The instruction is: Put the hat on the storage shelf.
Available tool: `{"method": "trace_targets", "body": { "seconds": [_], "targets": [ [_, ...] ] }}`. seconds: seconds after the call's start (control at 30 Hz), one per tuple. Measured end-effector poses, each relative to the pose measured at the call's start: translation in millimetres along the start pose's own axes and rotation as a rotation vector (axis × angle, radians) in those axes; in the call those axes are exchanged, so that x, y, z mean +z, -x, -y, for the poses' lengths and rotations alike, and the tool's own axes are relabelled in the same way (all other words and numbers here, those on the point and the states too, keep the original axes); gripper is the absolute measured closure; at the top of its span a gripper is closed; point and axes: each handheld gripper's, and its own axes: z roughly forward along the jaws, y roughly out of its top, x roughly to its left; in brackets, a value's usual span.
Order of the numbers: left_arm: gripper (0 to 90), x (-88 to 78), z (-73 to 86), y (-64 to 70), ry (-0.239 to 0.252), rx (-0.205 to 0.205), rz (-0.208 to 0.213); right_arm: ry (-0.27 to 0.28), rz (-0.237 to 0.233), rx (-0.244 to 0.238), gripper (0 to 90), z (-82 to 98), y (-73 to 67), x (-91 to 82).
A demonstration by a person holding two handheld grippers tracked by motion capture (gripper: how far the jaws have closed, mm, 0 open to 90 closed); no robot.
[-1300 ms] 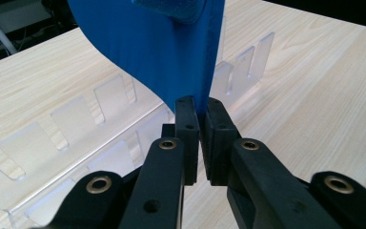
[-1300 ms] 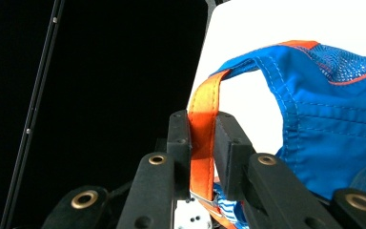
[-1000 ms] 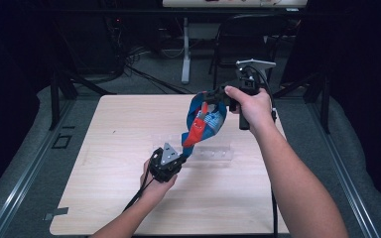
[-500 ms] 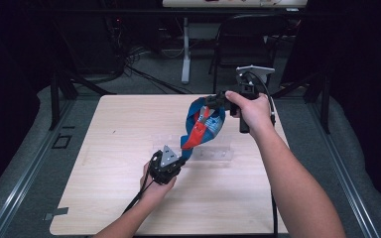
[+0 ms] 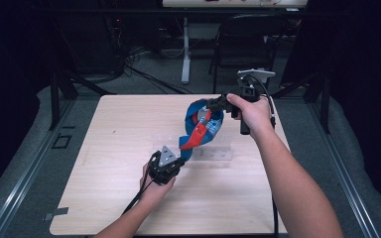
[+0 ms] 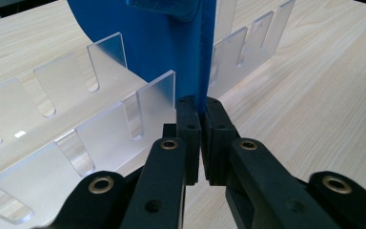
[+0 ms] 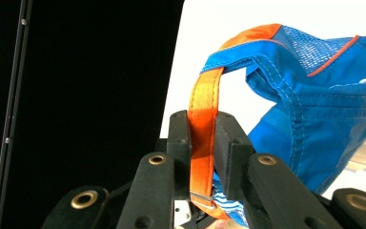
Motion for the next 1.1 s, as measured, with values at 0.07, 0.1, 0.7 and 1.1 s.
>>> {"method": "trace_targets", "body": {
  "seconds": [0.07, 0.1, 0.7, 1.1],
  "targets": [
    [87.3, 0.0, 0.3, 0.1, 0.002, -0.004, 0.000, 0.004, 0.001, 0.002, 78.2, 0.2, 2.5, -0.3],
    [87.3, 0.0, 0.5, 0.1, 0.003, -0.006, 0.000, 0.002, 0.001, 0.006, 78.2, 0.2, 3.6, -0.6],
    [83.2, -4.0, 1.0, -1.4, 0.009, -0.022, 0.010, 0.002, 0.034, 0.012, 78.1, 1.3, 12.3, -3.2],
    [69.7, -12.4, 2.9, -7.8, 0.018, -0.064, 0.026, 0.003, 0.053, 0.014, 77.8, 2.3, 15.8, -8.7]
  ]
}}
